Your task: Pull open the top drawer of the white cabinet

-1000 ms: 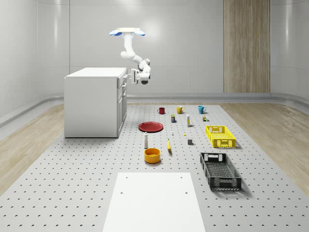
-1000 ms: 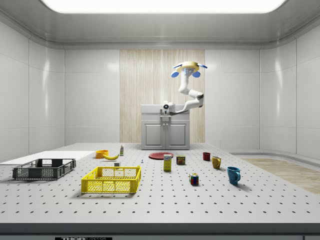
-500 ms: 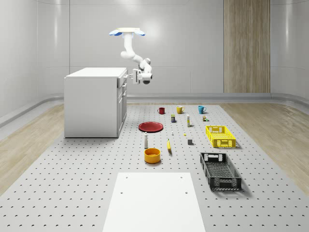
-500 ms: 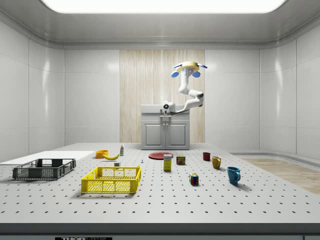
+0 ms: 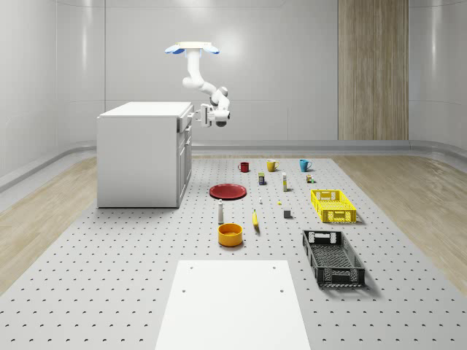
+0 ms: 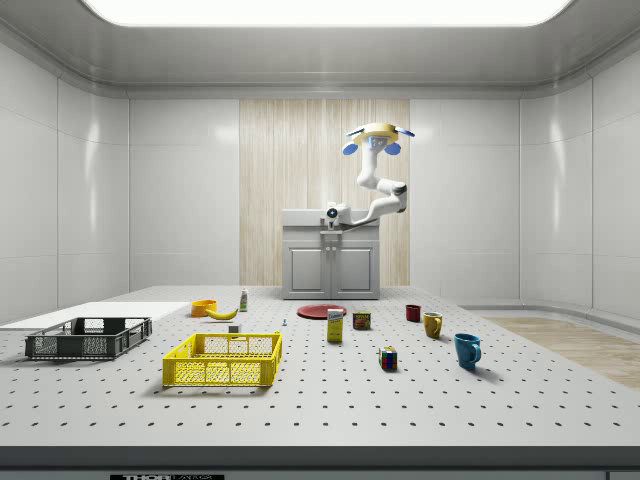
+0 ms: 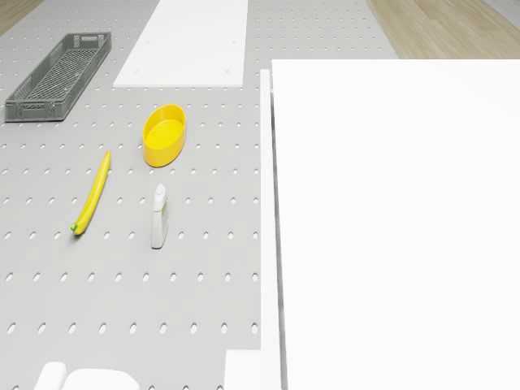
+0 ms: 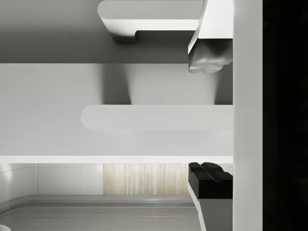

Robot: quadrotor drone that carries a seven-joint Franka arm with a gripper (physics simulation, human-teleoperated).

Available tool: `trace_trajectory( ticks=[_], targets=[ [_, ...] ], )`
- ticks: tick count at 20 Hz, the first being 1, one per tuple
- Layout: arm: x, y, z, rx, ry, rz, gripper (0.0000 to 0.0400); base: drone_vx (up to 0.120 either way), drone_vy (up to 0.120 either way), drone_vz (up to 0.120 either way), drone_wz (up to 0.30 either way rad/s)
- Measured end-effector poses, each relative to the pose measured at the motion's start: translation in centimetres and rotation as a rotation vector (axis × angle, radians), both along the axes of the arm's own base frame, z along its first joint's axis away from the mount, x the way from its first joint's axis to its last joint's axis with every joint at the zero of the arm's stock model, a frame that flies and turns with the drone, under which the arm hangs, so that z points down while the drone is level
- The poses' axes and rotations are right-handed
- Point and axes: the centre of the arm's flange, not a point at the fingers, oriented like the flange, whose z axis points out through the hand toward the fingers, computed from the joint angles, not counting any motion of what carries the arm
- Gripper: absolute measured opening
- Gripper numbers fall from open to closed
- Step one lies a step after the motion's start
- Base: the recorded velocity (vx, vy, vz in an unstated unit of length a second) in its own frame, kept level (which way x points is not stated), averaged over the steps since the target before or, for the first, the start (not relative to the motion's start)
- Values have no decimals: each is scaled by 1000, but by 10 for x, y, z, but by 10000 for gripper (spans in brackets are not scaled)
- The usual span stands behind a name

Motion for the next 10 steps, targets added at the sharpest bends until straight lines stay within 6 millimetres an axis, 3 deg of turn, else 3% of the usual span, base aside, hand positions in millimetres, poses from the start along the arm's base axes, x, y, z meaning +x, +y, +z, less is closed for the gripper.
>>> trace_trajectory(
  ticks=[10],
  targets=[
    [0, 20, 0, 0, 0, 0, 303, 0, 0, 0, 0]
  ],
)
